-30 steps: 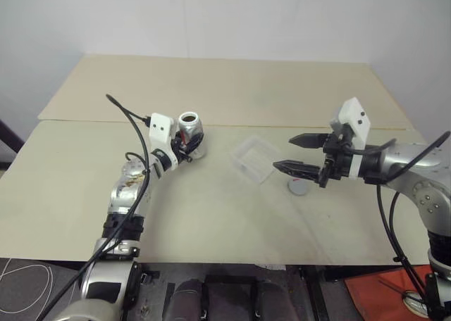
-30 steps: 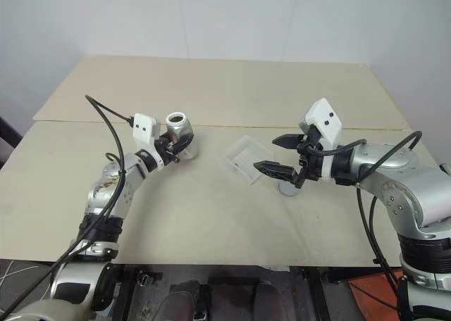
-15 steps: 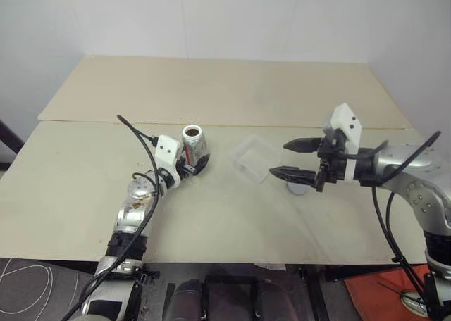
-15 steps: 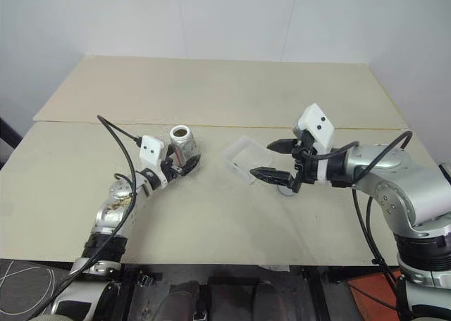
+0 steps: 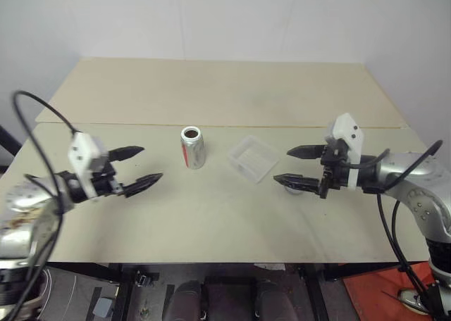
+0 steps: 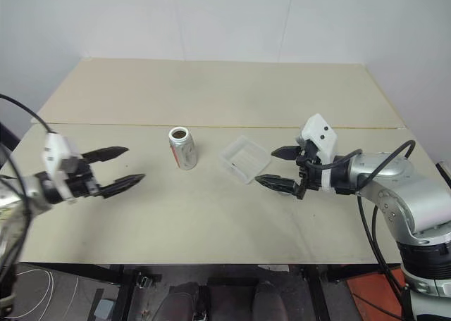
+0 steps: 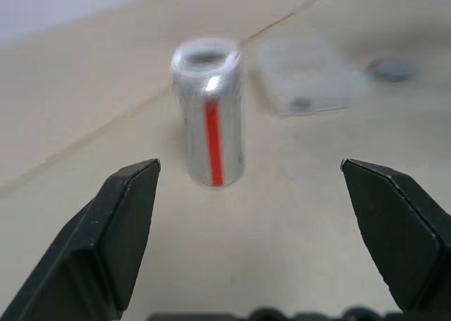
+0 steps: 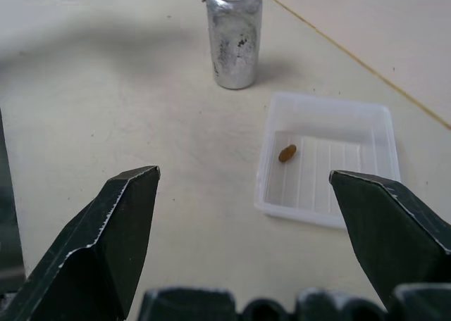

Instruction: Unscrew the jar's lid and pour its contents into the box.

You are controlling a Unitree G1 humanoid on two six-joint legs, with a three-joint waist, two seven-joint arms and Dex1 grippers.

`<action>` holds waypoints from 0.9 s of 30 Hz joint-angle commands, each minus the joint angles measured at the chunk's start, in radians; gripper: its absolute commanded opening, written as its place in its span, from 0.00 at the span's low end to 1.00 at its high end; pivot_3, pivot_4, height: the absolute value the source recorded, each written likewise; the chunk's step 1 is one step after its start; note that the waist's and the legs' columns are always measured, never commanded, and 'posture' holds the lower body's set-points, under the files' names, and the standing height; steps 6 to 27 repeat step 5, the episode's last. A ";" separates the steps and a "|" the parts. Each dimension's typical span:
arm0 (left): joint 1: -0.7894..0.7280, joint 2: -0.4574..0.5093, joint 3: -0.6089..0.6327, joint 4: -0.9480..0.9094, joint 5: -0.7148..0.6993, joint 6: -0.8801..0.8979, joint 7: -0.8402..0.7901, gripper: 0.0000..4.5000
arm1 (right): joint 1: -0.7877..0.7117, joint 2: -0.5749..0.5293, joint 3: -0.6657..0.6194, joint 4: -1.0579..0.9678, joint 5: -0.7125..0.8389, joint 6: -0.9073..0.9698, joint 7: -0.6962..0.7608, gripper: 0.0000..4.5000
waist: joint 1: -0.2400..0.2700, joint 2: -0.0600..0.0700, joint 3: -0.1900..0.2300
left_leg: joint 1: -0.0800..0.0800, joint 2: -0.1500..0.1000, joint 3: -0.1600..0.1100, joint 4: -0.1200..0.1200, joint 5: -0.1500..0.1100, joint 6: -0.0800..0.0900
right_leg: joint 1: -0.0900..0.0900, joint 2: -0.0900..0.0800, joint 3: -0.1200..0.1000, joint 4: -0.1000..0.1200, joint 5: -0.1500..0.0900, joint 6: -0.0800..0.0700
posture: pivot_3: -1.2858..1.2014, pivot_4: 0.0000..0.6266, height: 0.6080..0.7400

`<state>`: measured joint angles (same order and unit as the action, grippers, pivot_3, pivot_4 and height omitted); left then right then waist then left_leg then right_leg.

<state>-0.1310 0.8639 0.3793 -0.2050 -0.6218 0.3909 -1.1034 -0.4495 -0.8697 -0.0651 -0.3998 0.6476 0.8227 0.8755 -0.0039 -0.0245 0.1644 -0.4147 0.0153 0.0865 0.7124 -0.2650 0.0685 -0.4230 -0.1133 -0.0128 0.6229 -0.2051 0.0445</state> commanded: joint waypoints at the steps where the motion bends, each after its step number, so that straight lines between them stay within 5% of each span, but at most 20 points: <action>1: 0.031 0.077 0.120 -0.040 -0.092 0.012 -0.119 0.99 | 0.011 0.004 -0.061 0.004 -0.003 -0.071 0.017 1.00 | -0.002 0.000 0.000 | 0.000 0.000 0.000 0.000 0.000 0.000 | 0.000 0.000 0.000 0.000 0.000 0.000 | 0.52 0.24 1.00; 27: 0.044 0.097 0.139 -0.077 -0.116 0.044 -0.095 0.99 | 0.028 -0.002 -0.073 -0.004 0.004 -0.077 0.022 1.00 | 0.001 0.000 0.000 | 0.001 0.000 0.000 0.000 0.001 -0.001 | 0.000 0.000 0.000 0.002 -0.001 -0.001 | 0.52 0.24 1.00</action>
